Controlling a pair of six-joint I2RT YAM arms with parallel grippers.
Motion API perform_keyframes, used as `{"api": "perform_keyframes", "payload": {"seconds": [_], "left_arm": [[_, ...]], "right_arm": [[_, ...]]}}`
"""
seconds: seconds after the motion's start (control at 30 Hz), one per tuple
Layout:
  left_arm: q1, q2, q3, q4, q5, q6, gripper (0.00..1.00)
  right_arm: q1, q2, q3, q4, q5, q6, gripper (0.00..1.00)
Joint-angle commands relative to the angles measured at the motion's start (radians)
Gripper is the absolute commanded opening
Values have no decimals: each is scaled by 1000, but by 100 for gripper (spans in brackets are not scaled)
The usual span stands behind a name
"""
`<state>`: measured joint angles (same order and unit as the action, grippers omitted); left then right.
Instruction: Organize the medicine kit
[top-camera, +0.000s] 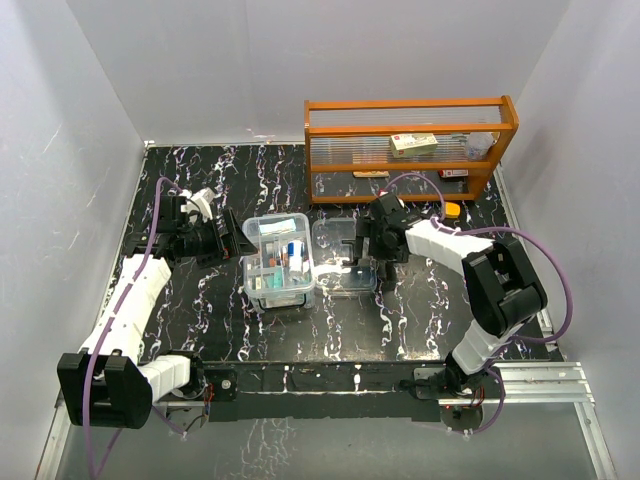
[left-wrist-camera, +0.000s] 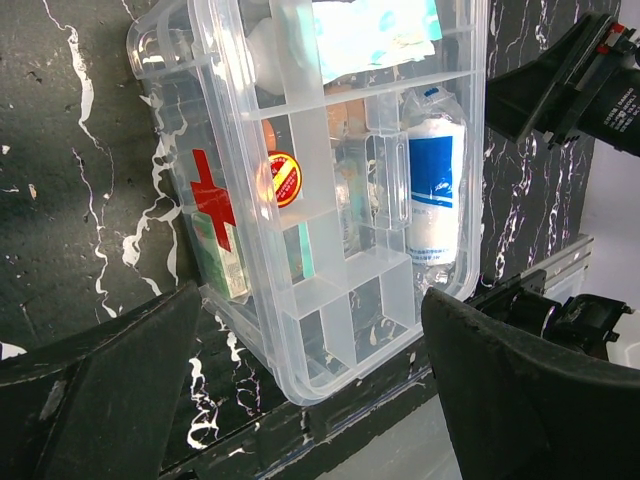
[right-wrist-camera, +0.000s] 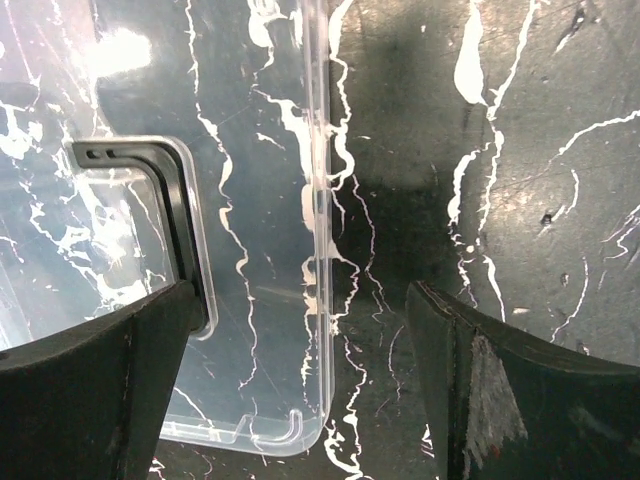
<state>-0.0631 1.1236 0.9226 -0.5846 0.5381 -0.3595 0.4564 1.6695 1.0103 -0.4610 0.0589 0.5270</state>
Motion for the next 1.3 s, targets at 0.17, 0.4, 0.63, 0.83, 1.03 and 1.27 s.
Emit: {"api": "perform_keyframes", "payload": {"seconds": [0.17,0.4,0.63,0.83,1.03,1.27], "left_arm": [[-5,-30,31,-30,-6,11,91],[-4,-27,39,-36,-15,16,91],[-4,-27,40,-43,-20,17,91],[-4,-28,42,-45,-22,18,92],[-4,-27,45,-47,-22,19,92],[-5,-22,58,-52,-23,22,92]], "right_arm": [[55,-74,42,50,115,53,85],[59,-37,74,56,98,40,84],[59,64,135,44,91,9,76],[58,113,163,27,112,-8,66],[59,136,159,20,104,-35,71],[52,165,149,13,38,-62,68]]}}
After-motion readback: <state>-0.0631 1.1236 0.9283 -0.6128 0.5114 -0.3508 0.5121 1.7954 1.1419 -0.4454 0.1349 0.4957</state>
